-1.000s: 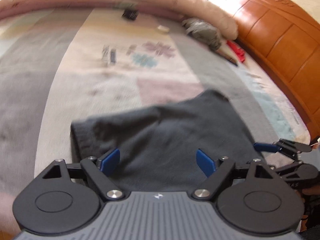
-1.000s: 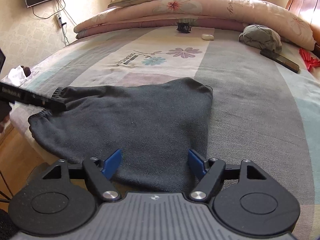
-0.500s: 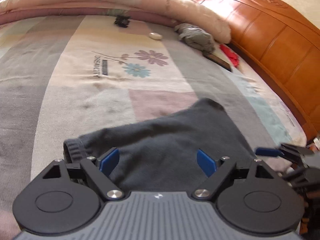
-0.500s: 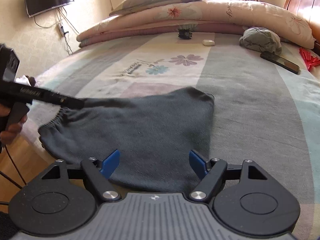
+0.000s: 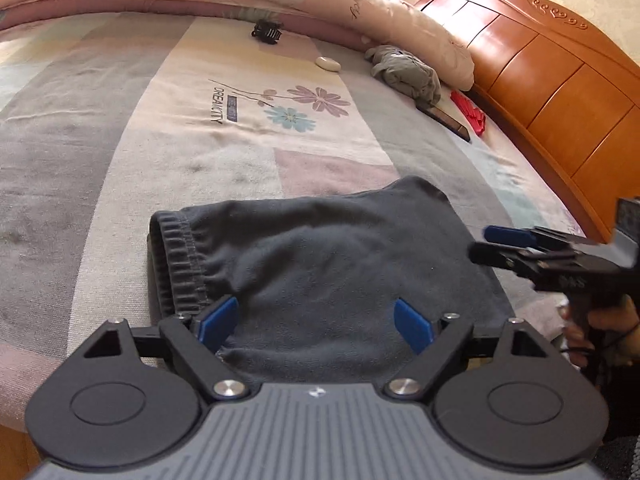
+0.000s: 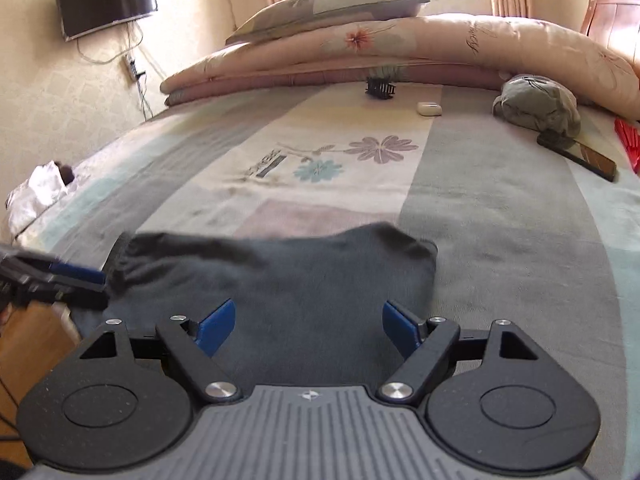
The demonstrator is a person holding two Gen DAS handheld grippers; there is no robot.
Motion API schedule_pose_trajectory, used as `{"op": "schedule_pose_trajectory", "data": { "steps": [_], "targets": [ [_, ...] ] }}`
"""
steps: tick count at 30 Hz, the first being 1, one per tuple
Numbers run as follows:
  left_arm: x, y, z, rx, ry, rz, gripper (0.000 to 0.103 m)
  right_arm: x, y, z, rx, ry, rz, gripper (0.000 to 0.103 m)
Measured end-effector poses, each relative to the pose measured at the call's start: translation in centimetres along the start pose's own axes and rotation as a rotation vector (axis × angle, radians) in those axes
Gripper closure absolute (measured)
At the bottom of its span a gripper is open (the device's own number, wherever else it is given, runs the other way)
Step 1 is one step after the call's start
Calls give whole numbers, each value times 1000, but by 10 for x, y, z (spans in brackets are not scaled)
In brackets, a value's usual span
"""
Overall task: Fold clothes
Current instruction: 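Close the left gripper on the waistband while the right gripper grasps the sweatpants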
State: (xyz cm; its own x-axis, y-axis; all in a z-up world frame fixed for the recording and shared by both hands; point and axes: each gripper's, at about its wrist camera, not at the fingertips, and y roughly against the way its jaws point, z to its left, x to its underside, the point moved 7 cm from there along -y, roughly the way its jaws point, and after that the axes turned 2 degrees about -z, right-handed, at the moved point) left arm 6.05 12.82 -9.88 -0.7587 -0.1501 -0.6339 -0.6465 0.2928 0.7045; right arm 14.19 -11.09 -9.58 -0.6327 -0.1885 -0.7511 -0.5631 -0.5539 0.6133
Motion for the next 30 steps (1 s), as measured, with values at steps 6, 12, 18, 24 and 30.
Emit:
{"op": "schedule_pose_trajectory", "data": {
  "steps": [6, 12, 18, 24, 30],
  "targets": [
    [3, 13, 20, -30, 39, -30, 18, 16, -5, -14, 30, -29, 41, 19],
    [-4, 21, 57, -62, 155, -59, 18, 20, 23, -24, 16, -146, 23, 17],
    [9, 5, 83, 4, 305, 9, 18, 37, 33, -40, -36, -297, 33, 15],
    [10, -11, 97, 132, 441, 65, 18, 39, 27, -55, -124, -426, 57, 7],
    [-6, -27, 101, 216, 458, 117, 13, 28, 7, -71, -270, -539, 104, 0]
  ]
}}
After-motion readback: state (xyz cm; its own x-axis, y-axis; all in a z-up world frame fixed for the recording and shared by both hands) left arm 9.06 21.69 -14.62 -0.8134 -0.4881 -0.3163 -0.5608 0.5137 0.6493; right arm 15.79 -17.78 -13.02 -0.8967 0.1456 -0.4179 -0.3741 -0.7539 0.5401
